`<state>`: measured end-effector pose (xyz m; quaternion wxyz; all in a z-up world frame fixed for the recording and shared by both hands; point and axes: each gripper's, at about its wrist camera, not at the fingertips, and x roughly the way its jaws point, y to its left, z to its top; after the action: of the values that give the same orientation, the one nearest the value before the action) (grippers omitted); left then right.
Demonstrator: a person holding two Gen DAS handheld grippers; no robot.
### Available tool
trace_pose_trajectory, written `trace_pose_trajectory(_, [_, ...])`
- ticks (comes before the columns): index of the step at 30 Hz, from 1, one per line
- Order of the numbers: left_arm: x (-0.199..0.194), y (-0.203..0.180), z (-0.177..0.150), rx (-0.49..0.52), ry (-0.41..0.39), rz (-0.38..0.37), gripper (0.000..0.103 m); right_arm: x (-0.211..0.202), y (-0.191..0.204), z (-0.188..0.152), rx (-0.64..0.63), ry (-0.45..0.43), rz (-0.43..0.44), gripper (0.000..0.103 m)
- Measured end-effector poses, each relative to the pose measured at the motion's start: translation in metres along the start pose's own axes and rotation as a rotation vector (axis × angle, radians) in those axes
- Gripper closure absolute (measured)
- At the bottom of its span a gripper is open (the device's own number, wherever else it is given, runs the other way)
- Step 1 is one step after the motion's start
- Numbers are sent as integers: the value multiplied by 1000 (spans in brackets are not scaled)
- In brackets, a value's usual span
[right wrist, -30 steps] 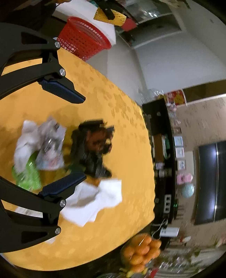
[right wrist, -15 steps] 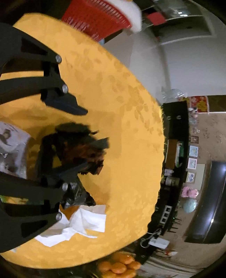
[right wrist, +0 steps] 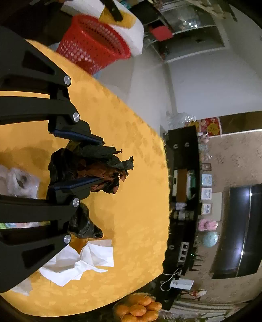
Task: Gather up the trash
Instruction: 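Carry the foam net to the wastebasket while the right gripper grasps the dark crumpled bag, then drop the foam net and dark bag into the wastebasket with both grippers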
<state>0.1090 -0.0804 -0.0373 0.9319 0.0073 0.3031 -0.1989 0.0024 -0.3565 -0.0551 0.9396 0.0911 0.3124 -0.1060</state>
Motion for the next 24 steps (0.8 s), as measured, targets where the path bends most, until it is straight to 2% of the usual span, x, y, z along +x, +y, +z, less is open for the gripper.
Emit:
trace_pose_trajectory(6, [0, 9, -1, -18, 7, 12, 92, -14, 20, 2, -26, 0, -19, 70])
trace_pose_trajectory(11, [-1, 21, -2, -42, 15, 24, 92, -16, 33, 6, -32, 6, -2, 70])
trace_pose_trajectory(17, [1, 30, -4, -54, 32, 60, 91, -14, 73, 15, -70, 19, 71, 70])
trace_pose_trajectory(24, [6, 42, -8, -59, 63, 94, 91, 1, 133, 31, -134, 51, 220, 70])
